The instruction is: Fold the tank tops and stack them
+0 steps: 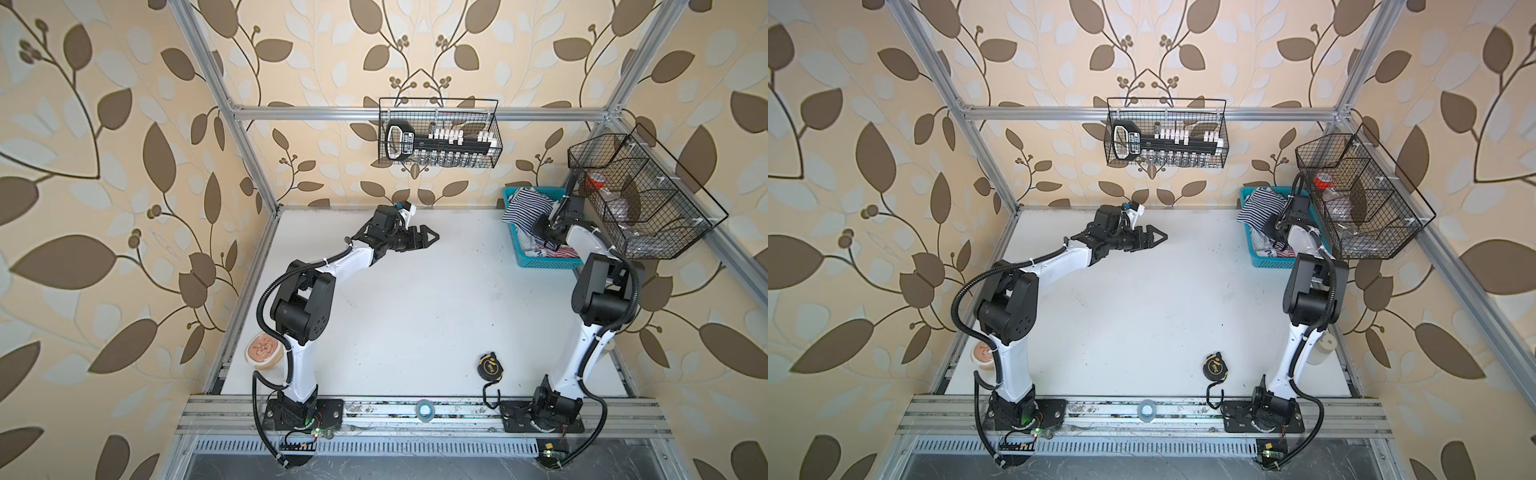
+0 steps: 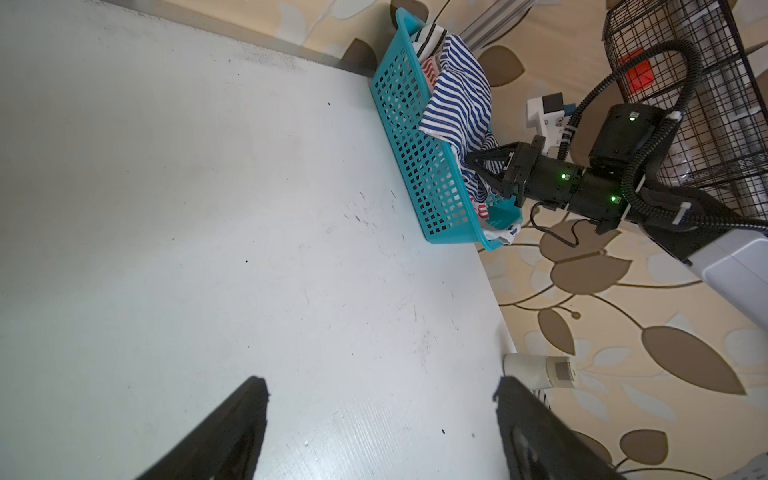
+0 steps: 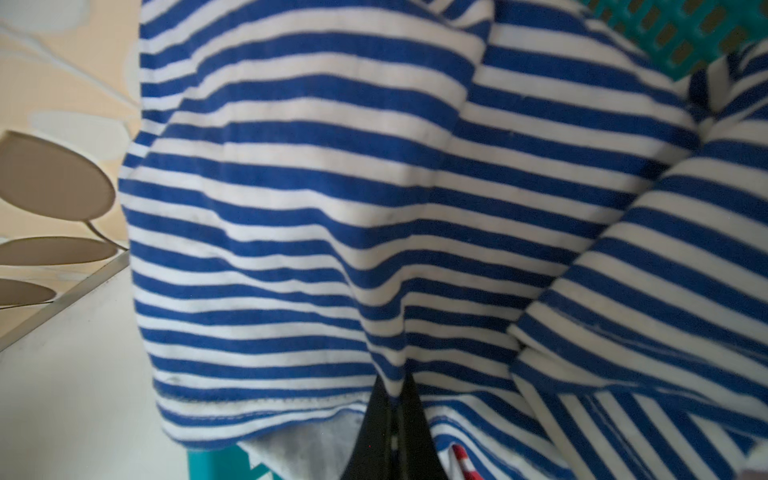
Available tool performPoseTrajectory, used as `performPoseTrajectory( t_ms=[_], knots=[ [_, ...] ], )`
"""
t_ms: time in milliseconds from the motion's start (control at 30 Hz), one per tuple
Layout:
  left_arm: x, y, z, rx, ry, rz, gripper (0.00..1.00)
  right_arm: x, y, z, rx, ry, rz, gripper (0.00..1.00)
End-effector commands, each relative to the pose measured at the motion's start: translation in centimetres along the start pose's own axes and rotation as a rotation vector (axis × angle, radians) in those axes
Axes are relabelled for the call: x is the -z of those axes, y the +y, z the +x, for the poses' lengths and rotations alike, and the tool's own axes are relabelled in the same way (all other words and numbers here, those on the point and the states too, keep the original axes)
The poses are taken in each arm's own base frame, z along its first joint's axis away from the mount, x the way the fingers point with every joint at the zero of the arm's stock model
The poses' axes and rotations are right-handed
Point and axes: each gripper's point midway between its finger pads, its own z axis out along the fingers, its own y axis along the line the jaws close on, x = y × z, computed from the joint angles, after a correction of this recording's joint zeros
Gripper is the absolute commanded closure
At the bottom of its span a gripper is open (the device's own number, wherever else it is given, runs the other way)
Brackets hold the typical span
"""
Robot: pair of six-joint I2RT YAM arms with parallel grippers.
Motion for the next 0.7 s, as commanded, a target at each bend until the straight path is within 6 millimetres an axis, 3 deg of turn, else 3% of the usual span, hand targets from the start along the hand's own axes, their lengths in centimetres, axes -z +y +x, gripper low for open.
performPoseTrajectory(
  t_ms=[0, 200, 367, 600, 667],
  knots=[
    [0.5, -2.4, -1.0, -0.052, -0.013, 0.056, 0.13, 3.8, 1.9, -2.2, 0.021, -0.071, -0.052, 1.0],
    [1.2, -3.5, -1.7, -0.062, -0.051, 0.064, 0.17, 10.8, 6.2, -4.7, 0.081, -0.188, -0.144, 1.0],
    [1.2, -5.1, -3.1, -0.049, -0.103, 0.112, 0.18, 15.1, 8.8, -5.5, 0.124, -0.224, -0.207, 1.0],
    [-0.4, -6.5, -4.5, 0.0, -0.17, 0.2, 0.21, 16.8, 10.1, -4.3, 0.166, -0.189, -0.237, 1.0],
    [-3.6, -8.6, -5.3, 0.082, -0.199, 0.346, 0.21, 16.7, 10.2, -3.2, 0.168, -0.14, -0.253, 1.0]
  ],
)
